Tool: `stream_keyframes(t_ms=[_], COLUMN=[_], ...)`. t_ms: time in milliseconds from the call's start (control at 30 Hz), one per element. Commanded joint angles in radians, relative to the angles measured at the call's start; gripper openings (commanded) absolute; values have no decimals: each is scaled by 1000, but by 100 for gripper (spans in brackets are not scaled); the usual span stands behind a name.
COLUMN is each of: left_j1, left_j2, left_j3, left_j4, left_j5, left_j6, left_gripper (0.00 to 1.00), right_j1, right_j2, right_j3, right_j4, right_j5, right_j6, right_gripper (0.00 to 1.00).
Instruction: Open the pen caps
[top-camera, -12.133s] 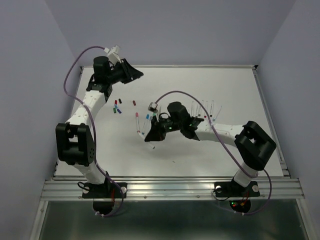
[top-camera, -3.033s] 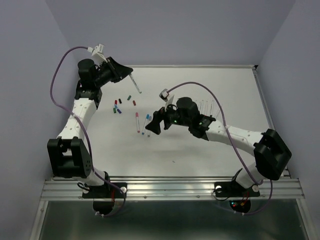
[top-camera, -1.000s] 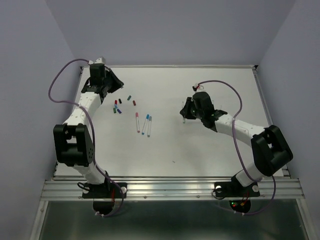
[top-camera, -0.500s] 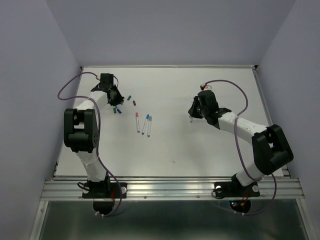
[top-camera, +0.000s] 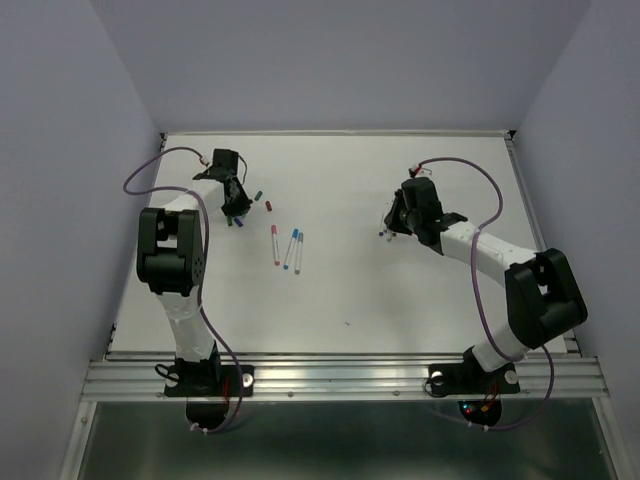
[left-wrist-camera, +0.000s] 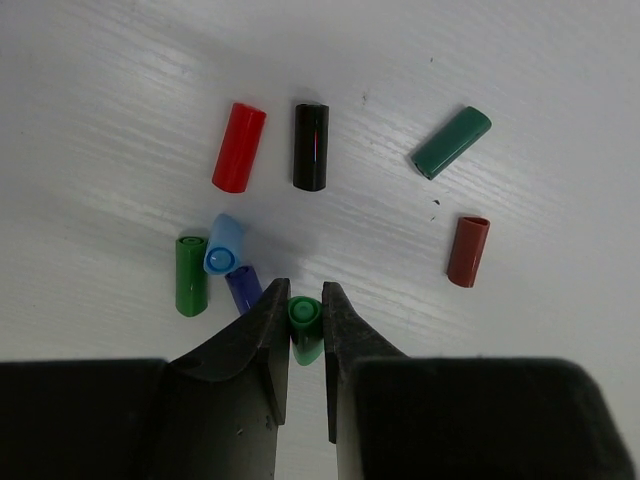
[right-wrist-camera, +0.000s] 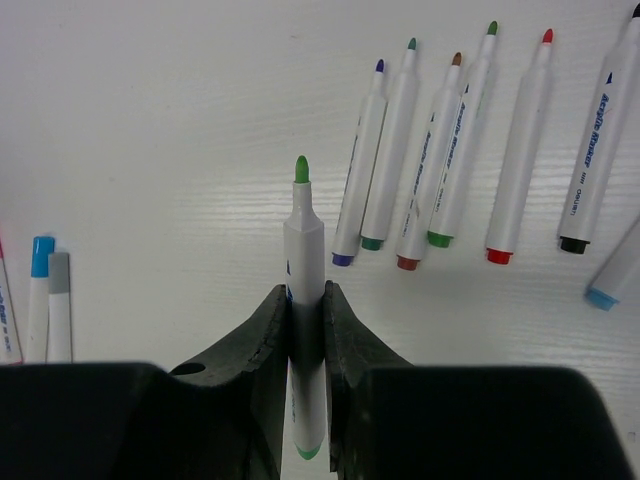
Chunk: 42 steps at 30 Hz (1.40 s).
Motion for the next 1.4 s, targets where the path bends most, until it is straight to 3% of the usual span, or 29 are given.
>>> stream_keyframes(t_ms=[0, 67, 167, 300, 567, 667, 767, 1000, 1367], left_j1=[-8, -11, -18, -22, -31, -36, -39, -41, -41], left_j2=[-14, -8, -8, -15, -50, -86, -145, -310, -376], left_j3=[53, 59, 62, 64, 62, 61, 39, -59, -97], left_j4=[-18, -21, -26, -29, -26, -18, 8, 100, 122], left_j5=[-33, -30, -35, -36, -25, -9, 33, 140, 119], left_j6=[15, 19, 21, 22, 28, 33, 36, 47, 53], left_gripper=[20, 20, 33, 41, 48, 58, 77, 94, 99], right_j1=[-14, -14, -23, -23, -63, -75, -97, -138, -207], right_j2=[0, 12, 15, 12, -6, -5, 15, 107, 232], right_j3=[41, 49, 46, 49, 47, 53, 70, 145, 243], right_j4=[-13, -28, -34, -36, -59, -74, -93, -105, -113], right_j5=[48, 73, 85, 91, 127, 147, 203, 237, 193], right_j6=[-10, -7, -7, -8, -5, -1, -10, -56, -129], right_gripper=[10, 10, 10, 10, 11, 11, 12, 14, 20])
